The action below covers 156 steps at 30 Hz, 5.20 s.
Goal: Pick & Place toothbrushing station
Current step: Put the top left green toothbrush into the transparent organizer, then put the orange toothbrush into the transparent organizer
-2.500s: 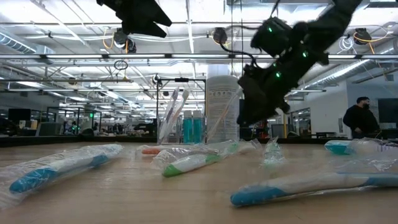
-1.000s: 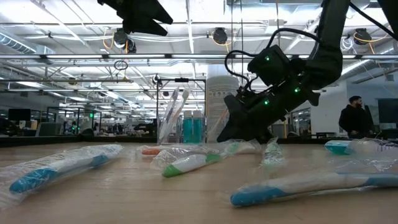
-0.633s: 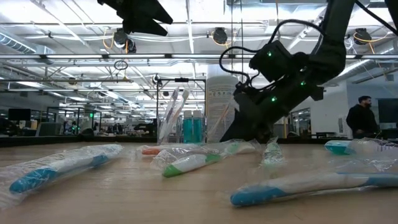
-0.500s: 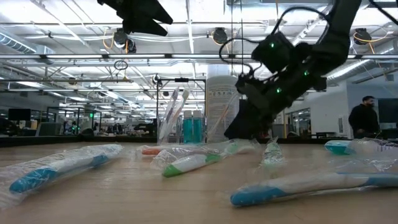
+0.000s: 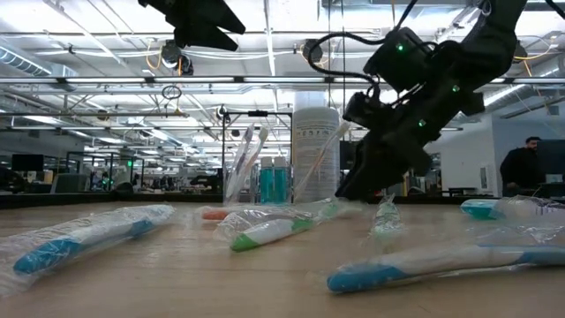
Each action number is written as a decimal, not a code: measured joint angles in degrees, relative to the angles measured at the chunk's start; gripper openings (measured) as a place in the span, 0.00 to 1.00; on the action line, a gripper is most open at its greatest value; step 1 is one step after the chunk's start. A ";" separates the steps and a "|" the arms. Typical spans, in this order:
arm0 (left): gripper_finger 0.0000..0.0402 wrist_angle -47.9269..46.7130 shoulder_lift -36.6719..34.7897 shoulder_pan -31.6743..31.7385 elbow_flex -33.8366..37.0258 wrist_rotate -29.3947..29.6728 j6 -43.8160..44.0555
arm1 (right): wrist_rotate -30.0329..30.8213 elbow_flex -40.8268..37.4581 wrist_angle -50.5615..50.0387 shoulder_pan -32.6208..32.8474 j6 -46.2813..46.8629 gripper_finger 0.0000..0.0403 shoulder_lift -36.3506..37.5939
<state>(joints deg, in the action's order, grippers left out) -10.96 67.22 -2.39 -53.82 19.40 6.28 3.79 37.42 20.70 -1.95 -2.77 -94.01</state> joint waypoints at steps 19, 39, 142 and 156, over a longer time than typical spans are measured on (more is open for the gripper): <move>0.68 0.04 0.00 0.00 0.02 0.02 0.22 | 6.63 0.03 -1.81 -1.46 1.25 0.43 -2.19; 0.68 0.02 0.00 0.00 0.02 0.04 0.15 | 6.56 0.06 -1.55 -1.06 -4.23 0.07 -2.15; 0.68 0.46 0.00 0.00 0.02 0.13 -0.04 | 43.85 5.02 17.09 -2.11 -82.97 0.23 15.34; 0.68 -0.08 0.00 0.00 0.03 0.07 0.11 | 39.61 4.99 15.20 -0.38 -49.46 0.10 15.34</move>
<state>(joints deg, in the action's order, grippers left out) -11.04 67.22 -2.39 -53.79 19.46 6.39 43.39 42.41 35.90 -2.33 -52.23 -78.67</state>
